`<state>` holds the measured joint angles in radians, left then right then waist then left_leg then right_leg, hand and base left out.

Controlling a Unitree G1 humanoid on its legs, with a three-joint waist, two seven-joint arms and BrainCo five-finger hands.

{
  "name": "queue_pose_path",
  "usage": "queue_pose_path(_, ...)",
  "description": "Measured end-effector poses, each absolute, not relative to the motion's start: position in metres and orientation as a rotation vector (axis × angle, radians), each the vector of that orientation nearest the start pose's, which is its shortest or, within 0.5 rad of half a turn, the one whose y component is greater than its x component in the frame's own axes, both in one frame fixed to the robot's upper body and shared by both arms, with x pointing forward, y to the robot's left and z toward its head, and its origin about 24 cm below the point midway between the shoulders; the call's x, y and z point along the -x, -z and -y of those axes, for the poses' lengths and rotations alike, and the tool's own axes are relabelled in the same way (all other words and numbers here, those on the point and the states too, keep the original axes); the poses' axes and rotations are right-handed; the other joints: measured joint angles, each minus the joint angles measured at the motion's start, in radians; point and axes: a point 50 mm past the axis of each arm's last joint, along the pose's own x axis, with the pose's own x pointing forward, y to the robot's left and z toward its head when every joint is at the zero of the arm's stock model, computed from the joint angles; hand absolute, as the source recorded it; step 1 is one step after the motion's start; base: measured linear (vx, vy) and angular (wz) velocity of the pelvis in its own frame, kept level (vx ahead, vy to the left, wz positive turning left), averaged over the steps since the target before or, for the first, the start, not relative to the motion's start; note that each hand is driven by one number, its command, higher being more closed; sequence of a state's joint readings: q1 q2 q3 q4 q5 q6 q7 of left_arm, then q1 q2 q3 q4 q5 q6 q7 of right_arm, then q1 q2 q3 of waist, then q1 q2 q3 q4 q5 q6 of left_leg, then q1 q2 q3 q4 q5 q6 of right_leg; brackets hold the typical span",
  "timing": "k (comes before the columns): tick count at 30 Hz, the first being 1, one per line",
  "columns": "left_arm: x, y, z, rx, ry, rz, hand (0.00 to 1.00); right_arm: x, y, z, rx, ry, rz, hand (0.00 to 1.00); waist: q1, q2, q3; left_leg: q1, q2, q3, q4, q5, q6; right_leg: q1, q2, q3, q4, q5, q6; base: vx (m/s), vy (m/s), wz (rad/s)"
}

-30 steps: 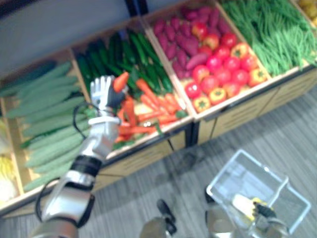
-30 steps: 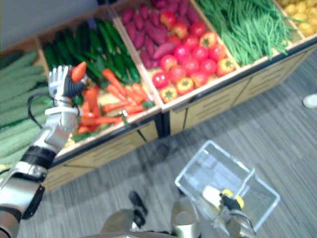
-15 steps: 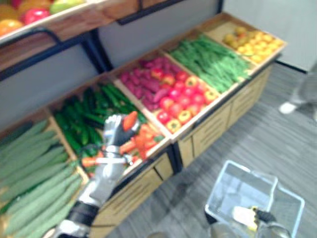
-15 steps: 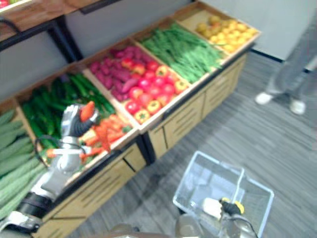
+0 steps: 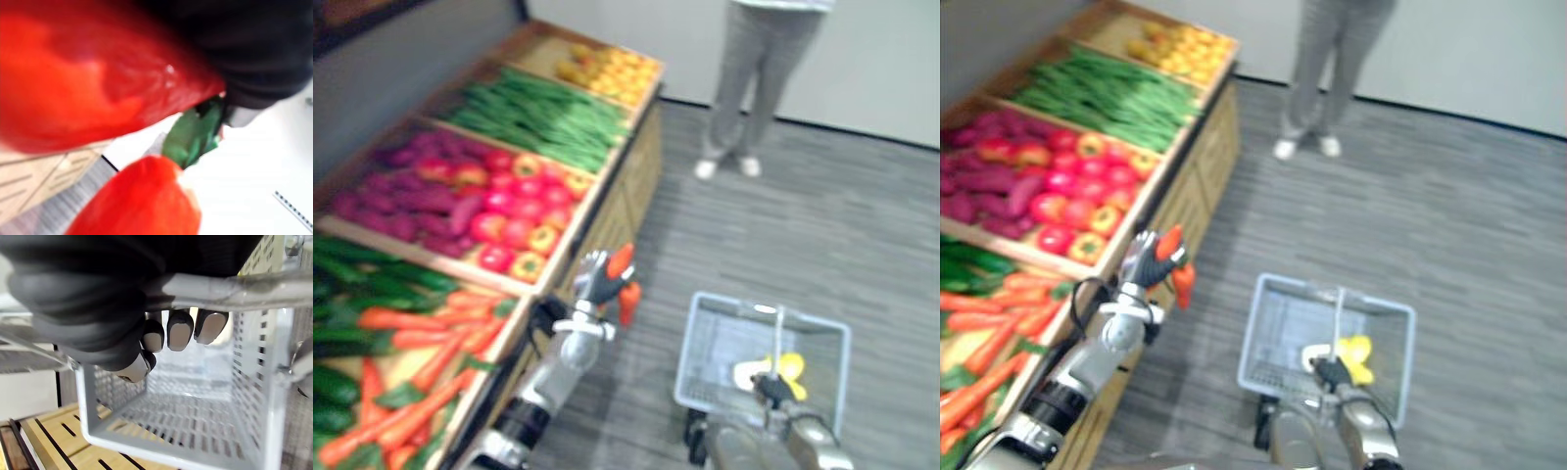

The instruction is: Pick vegetable in the basket

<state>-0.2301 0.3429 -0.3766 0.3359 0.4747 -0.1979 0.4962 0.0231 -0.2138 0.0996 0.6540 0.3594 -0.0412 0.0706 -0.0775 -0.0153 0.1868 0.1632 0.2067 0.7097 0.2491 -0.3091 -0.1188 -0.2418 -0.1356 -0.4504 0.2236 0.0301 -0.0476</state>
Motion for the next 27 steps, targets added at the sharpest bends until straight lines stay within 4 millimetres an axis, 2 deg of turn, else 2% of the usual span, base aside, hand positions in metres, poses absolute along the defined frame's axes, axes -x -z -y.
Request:
queue_pose_path(3, -0.269, -0.018, -0.123, -0.762, 0.038, 0.229, 1.0, -0.188, 0.094, 0.19, -0.127, -0.011, -0.633, 1.0, -0.001, 0.021, 0.001, 0.018, 0.032, -0.013, 0.03, 0.0, 0.003, 0.041, 0.08, 0.063, -0.1, 0.052, -0.012, 0.04, -0.067, -0.8)
queue_pose_path(5, -0.262, -0.005, -0.11, -0.743, 0.07, 0.187, 1.0, -0.188, 0.091, 0.178, -0.142, -0.054, -0.615, 1.0, -0.001, 0.023, 0.002, 0.009, 0.053, -0.033, 0.101, 0.001, 0.005, 0.04, 0.106, 0.107, -0.117, 0.051, -0.015, 0.01, -0.043, -0.87)
queue_pose_path(6, -0.258, 0.005, -0.102, -0.748, 0.092, 0.154, 1.0, -0.189, 0.089, 0.172, -0.144, -0.102, -0.61, 1.0, -0.004, 0.022, 0.003, -0.015, 0.065, -0.073, 0.179, 0.011, 0.022, 0.041, 0.119, 0.127, -0.119, 0.049, -0.016, -0.02, -0.077, -0.78)
queue_pose_path(7, -0.254, 0.014, -0.096, -0.762, 0.115, 0.129, 1.0, -0.188, 0.088, 0.168, -0.145, -0.13, -0.61, 1.0, -0.004, 0.018, 0.006, -0.049, 0.069, -0.132, 0.273, 0.038, 0.067, 0.049, 0.122, 0.148, -0.137, 0.048, -0.016, -0.02, -0.07, -0.78)
queue_pose_path(8, -0.253, 0.018, -0.095, -0.767, 0.118, 0.119, 1.0, -0.188, 0.088, 0.167, -0.146, -0.147, -0.607, 1.0, -0.004, 0.016, 0.012, -0.07, 0.069, -0.174, 0.32, 0.056, 0.09, 0.064, 0.124, 0.159, -0.163, 0.039, -0.004, -0.01, -0.048, -0.91)
queue_pose_path(9, -0.249, 0.025, -0.093, -0.766, 0.112, 0.093, 1.0, -0.189, 0.087, 0.164, -0.137, -0.19, -0.605, 1.0, 0.003, 0.059, 0.01, -0.117, 0.077, -0.291, 0.357, 0.068, 0.113, 0.091, 0.153, 0.159, -0.2, -0.003, 0.026, 0.06, 0.001, -1.05)
queue_pose_path(10, -0.248, 0.025, -0.098, -0.768, 0.093, 0.097, 1.0, -0.197, 0.08, 0.164, -0.113, -0.23, -0.571, 1.0, 0.0, 0.061, 0.032, -0.131, 0.051, -0.381, 0.42, 0.06, 0.119, 0.024, 0.132, 0.179, 0.082, -0.08, -0.039, 0.06, 0.003, -1.03)
queue_pose_path(11, -0.248, 0.026, -0.102, -0.771, 0.072, 0.09, 1.0, -0.2, 0.078, 0.161, -0.114, -0.249, -0.56, 1.0, 0.001, 0.052, 0.043, -0.139, 0.031, -0.428, 0.455, 0.058, 0.115, 0.025, 0.137, 0.217, 0.096, -0.131, -0.031, 0.12, -0.034, -1.12)
queue_pose_path(12, -0.247, 0.031, -0.105, -0.776, 0.057, 0.063, 1.0, -0.204, 0.074, 0.156, -0.106, -0.283, -0.548, 1.0, 0.012, 0.061, 0.049, -0.174, -0.006, -0.538, 0.48, -0.005, 0.091, 0.021, 0.161, 0.273, 0.066, -0.121, -0.027, 0.05, -0.01, -0.97)
queue_pose_path(13, -0.247, 0.032, -0.106, -0.777, 0.053, 0.059, 1.0, -0.207, 0.071, 0.154, -0.104, -0.3, -0.533, 1.0, 0.015, 0.056, 0.052, -0.206, -0.058, -0.61, 0.422, -0.064, 0.067, 0.02, 0.16, 0.301, 0.016, -0.098, -0.016, 0.05, 0.005, -0.93)
queue_pose_path(15, -0.246, 0.032, -0.101, -0.771, 0.066, 0.064, 1.0, -0.208, 0.07, 0.151, -0.11, -0.327, -0.528, 1.0, 0.015, 0.054, 0.053, -0.236, -0.095, -0.64, 0.268, -0.069, 0.065, 0.03, 0.158, 0.326, -0.051, -0.075, 0.01, 0.0, 0.069, -0.51)
queue_pose_path(16, -0.245, 0.032, -0.099, -0.771, 0.075, 0.068, 1.0, -0.208, 0.07, 0.15, -0.109, -0.332, -0.53, 1.0, 0.013, 0.054, 0.053, -0.244, -0.097, -0.637, 0.222, -0.064, 0.066, 0.037, 0.157, 0.328, -0.067, -0.064, 0.013, -0.01, 0.098, -0.34)
queue_pose_path(17, -0.244, 0.032, -0.093, -0.772, 0.1, 0.075, 1.0, -0.206, 0.071, 0.149, -0.112, -0.341, -0.543, 1.0, 0.009, 0.055, 0.053, -0.247, -0.092, -0.632, 0.142, -0.033, 0.066, 0.05, 0.156, 0.325, -0.087, -0.04, 0.021, -0.03, 0.116, -0.28)
queue_pose_path(18, -0.241, 0.033, -0.087, -0.769, 0.125, 0.079, 1.0, -0.205, 0.073, 0.147, -0.105, -0.359, -0.562, 1.0, 0.009, 0.057, 0.053, -0.243, -0.079, -0.628, 0.088, 0.038, 0.048, 0.062, 0.162, 0.32, -0.096, -0.015, 0.026, -0.03, 0.12, -0.33)
queue_pose_path(19, -0.24, 0.033, -0.082, -0.763, 0.139, 0.082, 1.0, -0.204, 0.073, 0.146, -0.103, -0.364, -0.566, 1.0, 0.009, 0.054, 0.055, -0.24, -0.079, -0.616, 0.081, 0.05, 0.043, 0.071, 0.162, 0.321, -0.106, -0.007, 0.033, 0.03, 0.19, -0.22)
queue_pose_path(20, -0.242, 0.032, -0.073, -0.771, 0.174, 0.095, 1.0, -0.201, 0.069, 0.14, -0.109, -0.387, -0.55, 1.0, 0.005, 0.046, 0.052, -0.236, -0.098, -0.606, 0.033, 0.068, 0.056, 0.093, 0.147, 0.321, -0.177, 0.028, 0.057, 0.05, 0.141, -0.08)
queue_pose_path(21, -0.243, 0.031, -0.071, -0.775, 0.18, 0.099, 1.0, -0.201, 0.068, 0.139, -0.11, -0.391, -0.545, 1.0, 0.004, 0.043, 0.053, -0.236, -0.103, -0.605, 0.023, 0.071, 0.055, 0.093, 0.142, 0.322, -0.188, 0.036, 0.058, 0.07, 0.177, 0.03)
queue_pose_path(23, -0.247, 0.03, -0.066, -0.797, 0.208, 0.096, 1.0, -0.204, 0.062, 0.134, -0.13, -0.407, -0.515, 1.0, 0.001, 0.037, 0.054, -0.242, -0.128, -0.59, -0.023, 0.099, 0.07, 0.093, 0.121, 0.325, -0.254, 0.089, 0.069, 0.05, 0.125, -0.04)
queue_pose_path(25, -0.249, 0.03, -0.063, -0.823, 0.239, 0.088, 1.0, -0.206, 0.055, 0.127, -0.162, -0.417, -0.482, 1.0, 0.0, 0.037, 0.054, -0.239, -0.148, -0.584, -0.057, 0.113, 0.078, 0.096, 0.108, 0.323, -0.304, 0.132, 0.06, 0.09, 0.143, -0.02)
queue_pose_path(27, -0.247, 0.035, -0.062, -0.851, 0.265, 0.067, 1.0, -0.205, 0.052, 0.121, -0.199, -0.419, -0.469, 1.0, 0.0, 0.034, 0.056, -0.212, -0.152, -0.585, -0.08, 0.116, 0.078, 0.123, 0.107, 0.32, -0.328, 0.137, 0.063, 0.13, 0.104, 0.05)
